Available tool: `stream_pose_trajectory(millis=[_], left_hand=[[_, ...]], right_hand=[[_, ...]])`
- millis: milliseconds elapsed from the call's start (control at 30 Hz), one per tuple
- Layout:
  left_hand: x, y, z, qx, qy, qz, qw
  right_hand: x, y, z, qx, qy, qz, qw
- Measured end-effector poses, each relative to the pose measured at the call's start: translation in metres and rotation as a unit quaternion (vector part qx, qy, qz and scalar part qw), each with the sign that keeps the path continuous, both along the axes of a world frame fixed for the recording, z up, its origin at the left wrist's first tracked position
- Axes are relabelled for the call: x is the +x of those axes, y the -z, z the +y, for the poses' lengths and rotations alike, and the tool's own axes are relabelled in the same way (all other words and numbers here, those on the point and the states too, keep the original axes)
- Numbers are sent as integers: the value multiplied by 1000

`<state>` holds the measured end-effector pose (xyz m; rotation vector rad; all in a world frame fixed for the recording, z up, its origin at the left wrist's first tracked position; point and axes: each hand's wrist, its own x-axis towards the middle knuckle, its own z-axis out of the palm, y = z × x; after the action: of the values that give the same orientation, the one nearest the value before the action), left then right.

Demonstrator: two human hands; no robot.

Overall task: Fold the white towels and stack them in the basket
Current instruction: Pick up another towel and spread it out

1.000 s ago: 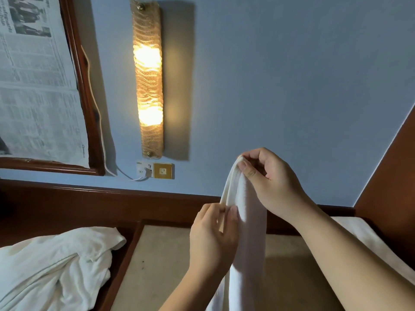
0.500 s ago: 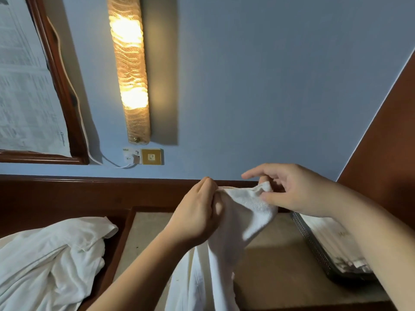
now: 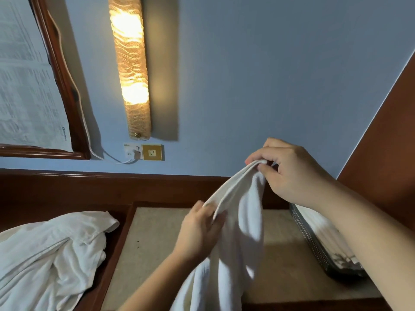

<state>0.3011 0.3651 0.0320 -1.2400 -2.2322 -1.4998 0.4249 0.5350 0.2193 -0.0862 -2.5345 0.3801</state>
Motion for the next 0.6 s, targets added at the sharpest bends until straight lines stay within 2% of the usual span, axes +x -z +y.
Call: stream_pose_trajectory(millis=[167, 233, 400, 500, 600], left_hand=[[36, 52, 10, 4, -24, -110, 994], [30, 55, 6, 4, -63, -93, 994], [0, 35, -5, -39, -109, 28, 993], [-3, 40, -12, -61, -134, 18, 989], [5, 47, -16, -53, -170, -26, 984]], right_hand=[[-1, -4, 16, 36, 45, 56, 997], [4, -5, 29, 26, 75, 63, 995], [12, 0, 50, 25, 122, 88, 988], [17, -2, 55, 30, 137, 120, 983], [20, -4, 61, 27, 148, 128, 980]])
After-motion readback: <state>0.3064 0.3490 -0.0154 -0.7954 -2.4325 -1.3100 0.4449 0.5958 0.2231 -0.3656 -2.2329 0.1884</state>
